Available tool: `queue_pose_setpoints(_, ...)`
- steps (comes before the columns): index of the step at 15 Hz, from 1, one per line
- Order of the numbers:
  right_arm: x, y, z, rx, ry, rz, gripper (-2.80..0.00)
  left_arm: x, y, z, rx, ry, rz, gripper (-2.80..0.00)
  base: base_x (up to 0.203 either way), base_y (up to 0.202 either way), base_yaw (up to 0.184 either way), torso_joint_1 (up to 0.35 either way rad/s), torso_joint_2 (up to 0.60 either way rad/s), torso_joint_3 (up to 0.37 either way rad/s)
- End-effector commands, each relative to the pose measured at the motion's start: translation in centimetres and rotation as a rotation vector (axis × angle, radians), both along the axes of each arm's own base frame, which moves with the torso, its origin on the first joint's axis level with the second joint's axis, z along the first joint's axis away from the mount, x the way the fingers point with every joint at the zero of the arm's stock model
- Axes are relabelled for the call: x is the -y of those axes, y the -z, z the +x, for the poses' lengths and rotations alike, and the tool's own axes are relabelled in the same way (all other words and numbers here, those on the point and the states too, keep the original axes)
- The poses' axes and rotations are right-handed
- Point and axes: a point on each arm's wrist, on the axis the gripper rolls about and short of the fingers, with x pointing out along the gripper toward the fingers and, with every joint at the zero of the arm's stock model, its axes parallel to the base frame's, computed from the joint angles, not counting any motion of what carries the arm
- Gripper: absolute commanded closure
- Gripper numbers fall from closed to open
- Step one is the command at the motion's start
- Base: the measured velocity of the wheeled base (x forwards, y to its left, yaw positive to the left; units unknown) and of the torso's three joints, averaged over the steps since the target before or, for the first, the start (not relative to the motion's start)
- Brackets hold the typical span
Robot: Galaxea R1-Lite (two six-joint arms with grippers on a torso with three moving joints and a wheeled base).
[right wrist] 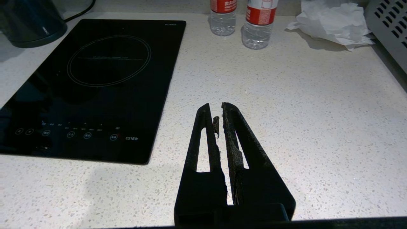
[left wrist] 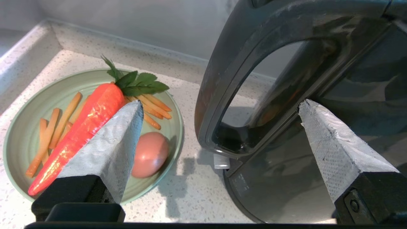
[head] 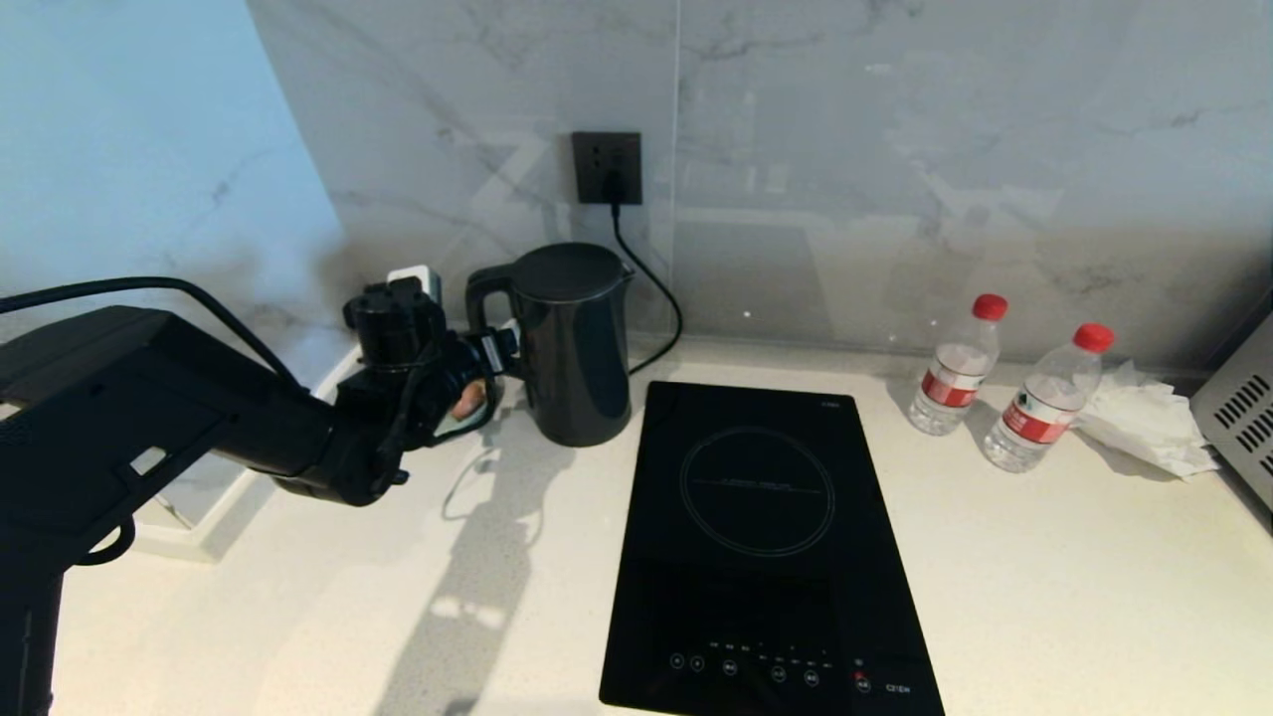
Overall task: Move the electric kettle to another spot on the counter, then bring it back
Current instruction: Pick up the kettle
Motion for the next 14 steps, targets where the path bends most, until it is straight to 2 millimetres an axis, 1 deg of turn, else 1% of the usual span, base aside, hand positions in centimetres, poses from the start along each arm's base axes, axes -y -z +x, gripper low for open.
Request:
queue_pose_setpoints(1, 0.0, 0.0, 0.0, 0.000, 0.000, -0.001, 0.00, 0.0, 0.4, 0.4, -0.003, -0.004, -0.001, -2.80, 0.000, 0.000, 0.000, 0.000, 0.00, 0.000)
queue_pose_setpoints(3, 0.0, 0.0, 0.0, 0.000, 0.000, 0.000, 0.00, -0.4, 0.5, 0.5, -0.003, -0.012, -0.001, -2.80, 0.000, 0.000, 0.000, 0.000, 0.00, 0.000)
queue_pose_setpoints(7, 0.0, 0.0, 0.0, 0.000, 0.000, 0.000, 0.00, -1.9, 0.9, 1.4, -0.007, -0.049, -0.001, -2.80, 0.000, 0.000, 0.000, 0.000, 0.00, 0.000)
queue_pose_setpoints(9, 0.0, 0.0, 0.0, 0.000, 0.000, 0.000, 0.00, -2.6, 0.8, 1.7, -0.001, -0.063, -0.004, -2.80, 0.000, 0.000, 0.000, 0.000, 0.00, 0.000)
queue_pose_setpoints(12, 0.0, 0.0, 0.0, 0.000, 0.000, -0.001, 0.00, -3.1, 1.1, 2.3, 0.001, -0.078, -0.004, -2.80, 0.000, 0.000, 0.000, 0.000, 0.00, 0.000)
queue_pose_setpoints(14, 0.0, 0.0, 0.0, 0.000, 0.000, 0.000, 0.00, -2.8, 0.8, 2.3, 0.011, -0.070, -0.007, -2.80, 0.000, 0.000, 0.000, 0.000, 0.00, 0.000)
